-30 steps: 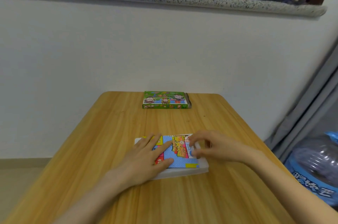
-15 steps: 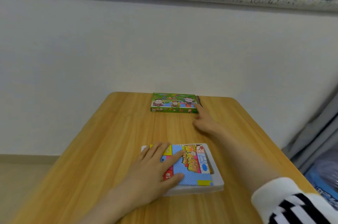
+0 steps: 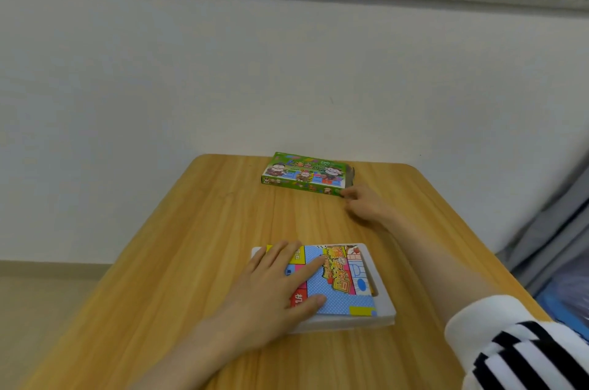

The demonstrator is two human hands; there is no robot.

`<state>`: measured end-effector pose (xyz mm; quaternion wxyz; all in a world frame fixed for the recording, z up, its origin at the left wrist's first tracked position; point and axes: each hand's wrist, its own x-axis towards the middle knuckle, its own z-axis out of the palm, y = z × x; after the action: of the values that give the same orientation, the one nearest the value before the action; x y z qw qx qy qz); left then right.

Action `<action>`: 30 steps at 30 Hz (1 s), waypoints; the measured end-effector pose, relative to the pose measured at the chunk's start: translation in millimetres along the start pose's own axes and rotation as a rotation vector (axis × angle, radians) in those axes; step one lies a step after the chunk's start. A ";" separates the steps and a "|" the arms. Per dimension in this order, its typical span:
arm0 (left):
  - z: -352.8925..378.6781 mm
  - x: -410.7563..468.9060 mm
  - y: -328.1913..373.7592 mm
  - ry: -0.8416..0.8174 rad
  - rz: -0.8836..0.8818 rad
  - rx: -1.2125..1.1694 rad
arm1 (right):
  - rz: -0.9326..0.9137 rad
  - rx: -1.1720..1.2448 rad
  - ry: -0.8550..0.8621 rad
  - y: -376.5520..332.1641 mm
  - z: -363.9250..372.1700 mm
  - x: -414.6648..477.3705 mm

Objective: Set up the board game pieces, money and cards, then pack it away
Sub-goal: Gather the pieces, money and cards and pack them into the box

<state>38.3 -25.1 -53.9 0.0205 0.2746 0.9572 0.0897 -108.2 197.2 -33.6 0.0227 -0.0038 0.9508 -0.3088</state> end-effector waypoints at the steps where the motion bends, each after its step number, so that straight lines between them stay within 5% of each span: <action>1: 1.1 0.3 -1.0 0.007 0.001 -0.002 | -0.023 -0.018 0.002 0.7 0.3 -3.9; 11: 4.3 1.2 -2.4 0.063 0.000 -0.073 | -0.215 -0.071 -0.048 23.5 -6.8 -73.7; 19: 13.7 13.3 -6.2 0.359 -0.050 -0.297 | -0.267 0.049 -0.046 20.7 -1.3 -113.2; 30: 3.2 -4.7 3.1 0.075 0.050 -0.085 | -0.325 0.023 -0.083 25.7 0.1 -147.5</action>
<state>44.1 -24.4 -56.6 -0.0060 0.2936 0.9454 0.1410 39.3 221.0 -42.8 0.0117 -0.1701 0.9324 -0.3187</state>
